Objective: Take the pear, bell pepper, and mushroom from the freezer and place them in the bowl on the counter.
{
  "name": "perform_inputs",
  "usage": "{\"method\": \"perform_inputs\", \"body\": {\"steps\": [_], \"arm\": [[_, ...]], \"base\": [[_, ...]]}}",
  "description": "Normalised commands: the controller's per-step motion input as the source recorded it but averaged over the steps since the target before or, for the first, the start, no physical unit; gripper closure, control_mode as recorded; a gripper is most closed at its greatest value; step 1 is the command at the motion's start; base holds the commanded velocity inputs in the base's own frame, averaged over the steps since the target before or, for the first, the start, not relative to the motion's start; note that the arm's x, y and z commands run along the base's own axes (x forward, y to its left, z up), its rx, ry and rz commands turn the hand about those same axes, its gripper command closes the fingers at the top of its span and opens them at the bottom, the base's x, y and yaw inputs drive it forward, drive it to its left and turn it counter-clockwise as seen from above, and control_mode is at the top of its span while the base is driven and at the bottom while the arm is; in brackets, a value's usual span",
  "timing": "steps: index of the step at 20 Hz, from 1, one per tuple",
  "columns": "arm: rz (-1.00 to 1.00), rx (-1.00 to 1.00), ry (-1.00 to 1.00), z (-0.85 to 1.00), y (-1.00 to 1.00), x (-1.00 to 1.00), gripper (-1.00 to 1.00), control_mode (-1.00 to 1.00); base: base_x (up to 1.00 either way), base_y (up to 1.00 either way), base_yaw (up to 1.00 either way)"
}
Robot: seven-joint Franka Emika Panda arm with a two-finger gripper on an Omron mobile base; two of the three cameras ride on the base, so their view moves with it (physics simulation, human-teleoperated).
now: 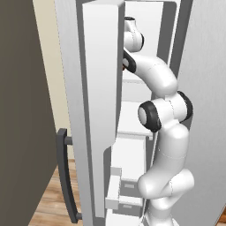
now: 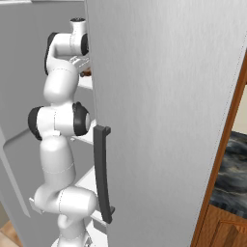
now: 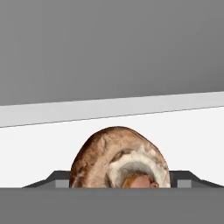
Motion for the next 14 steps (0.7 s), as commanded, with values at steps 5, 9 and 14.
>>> {"method": "perform_inputs", "body": {"steps": [5,9,14], "arm": [[0.01,0.00,-0.07,0.10,0.00,-0.17,1.00,-1.00],[0.02,0.00,-0.07,0.03,0.00,-0.41,1.00,-1.00],[0.04,0.00,-0.11,0.00,-0.12,-0.31,1.00,-1.00]], "base": [[0.00,0.00,0.00],[0.00,0.00,0.00],[0.00,0.00,0.00]]}}
